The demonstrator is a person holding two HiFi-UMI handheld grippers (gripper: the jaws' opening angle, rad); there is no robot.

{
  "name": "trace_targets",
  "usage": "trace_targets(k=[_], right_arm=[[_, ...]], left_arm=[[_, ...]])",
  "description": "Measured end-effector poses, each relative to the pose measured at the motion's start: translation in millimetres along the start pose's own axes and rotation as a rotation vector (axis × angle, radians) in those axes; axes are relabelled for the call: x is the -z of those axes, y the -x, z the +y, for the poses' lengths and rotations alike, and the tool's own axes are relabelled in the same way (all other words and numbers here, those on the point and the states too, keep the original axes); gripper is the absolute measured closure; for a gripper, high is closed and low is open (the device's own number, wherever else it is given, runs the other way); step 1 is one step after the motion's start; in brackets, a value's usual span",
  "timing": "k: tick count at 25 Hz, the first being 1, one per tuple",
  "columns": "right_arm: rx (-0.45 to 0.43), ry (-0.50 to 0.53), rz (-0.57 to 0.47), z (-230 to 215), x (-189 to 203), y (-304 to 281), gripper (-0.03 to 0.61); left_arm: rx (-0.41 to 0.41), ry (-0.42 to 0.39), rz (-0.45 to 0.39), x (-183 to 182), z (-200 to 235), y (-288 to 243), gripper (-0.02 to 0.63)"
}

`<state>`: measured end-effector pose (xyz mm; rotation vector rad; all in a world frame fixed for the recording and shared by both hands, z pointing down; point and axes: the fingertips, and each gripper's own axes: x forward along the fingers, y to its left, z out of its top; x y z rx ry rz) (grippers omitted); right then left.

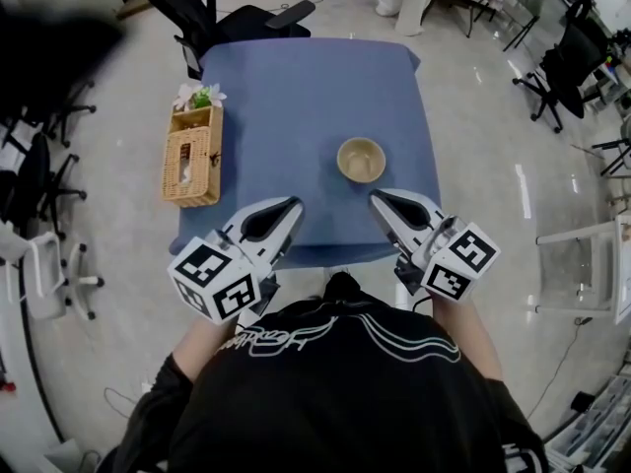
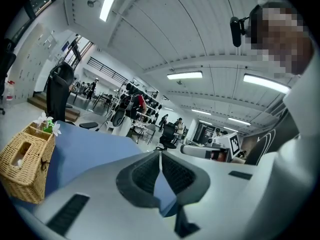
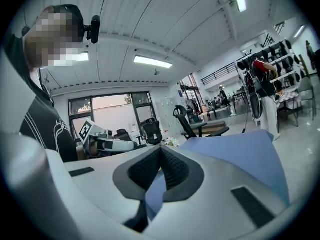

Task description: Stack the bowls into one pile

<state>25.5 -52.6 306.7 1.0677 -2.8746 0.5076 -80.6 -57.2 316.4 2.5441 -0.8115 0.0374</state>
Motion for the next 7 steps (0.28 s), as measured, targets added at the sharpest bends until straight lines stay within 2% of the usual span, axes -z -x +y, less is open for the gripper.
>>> trace_targets(k=[7], right_arm=[[0.012, -0.011, 0.012, -1.8, 6.5, 6.9, 0.552]], left_arm=[[0.006, -0.012, 0.011, 5.0, -4.9, -3.1, 0.58]])
